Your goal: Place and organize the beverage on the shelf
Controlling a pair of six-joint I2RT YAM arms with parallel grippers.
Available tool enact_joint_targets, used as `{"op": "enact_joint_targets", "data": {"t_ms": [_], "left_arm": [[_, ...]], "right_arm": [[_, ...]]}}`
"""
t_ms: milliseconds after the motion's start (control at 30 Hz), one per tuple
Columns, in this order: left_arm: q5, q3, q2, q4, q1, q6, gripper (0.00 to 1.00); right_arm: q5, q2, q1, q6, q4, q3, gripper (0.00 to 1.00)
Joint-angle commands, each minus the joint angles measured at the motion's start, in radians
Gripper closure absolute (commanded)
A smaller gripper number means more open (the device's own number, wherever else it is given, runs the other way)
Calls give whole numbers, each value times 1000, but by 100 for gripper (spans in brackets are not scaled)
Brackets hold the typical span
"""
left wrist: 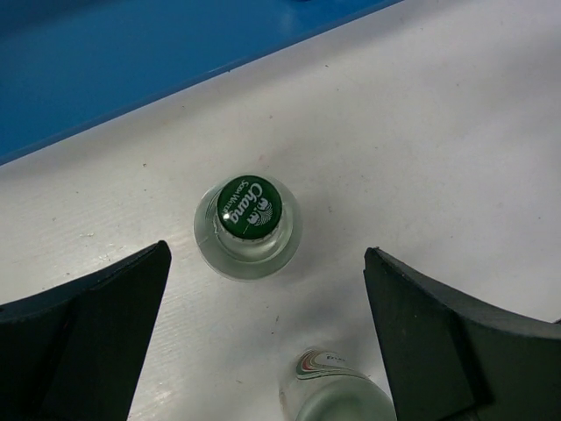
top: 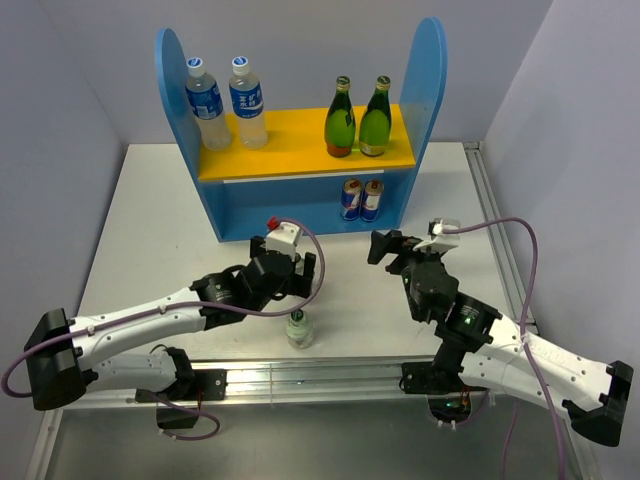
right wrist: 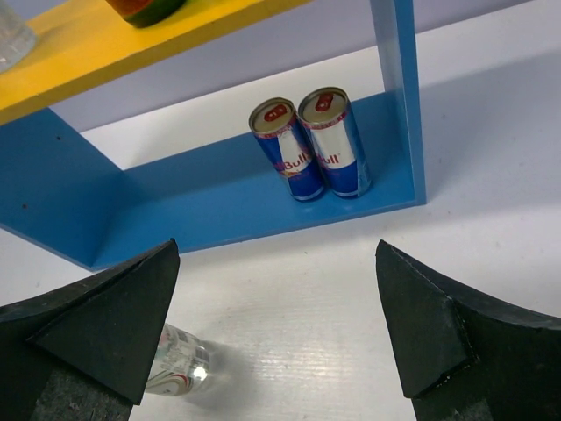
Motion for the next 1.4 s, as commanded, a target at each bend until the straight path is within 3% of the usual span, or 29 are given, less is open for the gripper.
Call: {"op": "enact_joint_targets", "data": {"t_ms": [0, 600, 700, 833, 1100, 1267, 1367], "left_arm": [[0, 52, 11, 74, 5, 12, 1], [-51, 6, 76, 221, 50, 4, 3], [-60, -2, 84, 235, 51, -4, 9], [-65, -14, 93, 245, 56, -11, 24], [-60, -28, 105, 227, 59, -25, 21], [-75, -48, 111, 245, 59, -34, 27], [-75, -50, 125, 245, 60, -34, 36]], "right_arm": [[32, -15, 6, 13, -15, -7, 0], [44, -38, 6, 16, -12, -24, 0], [41, -44, 6, 14, -13, -27, 0], [45, -38, 6, 19, -22, -25, 0], [53, -49, 6, 20, -35, -24, 0], [52, -38, 5, 22, -32, -24, 0], [55, -34, 5, 26, -33, -24, 0]]}}
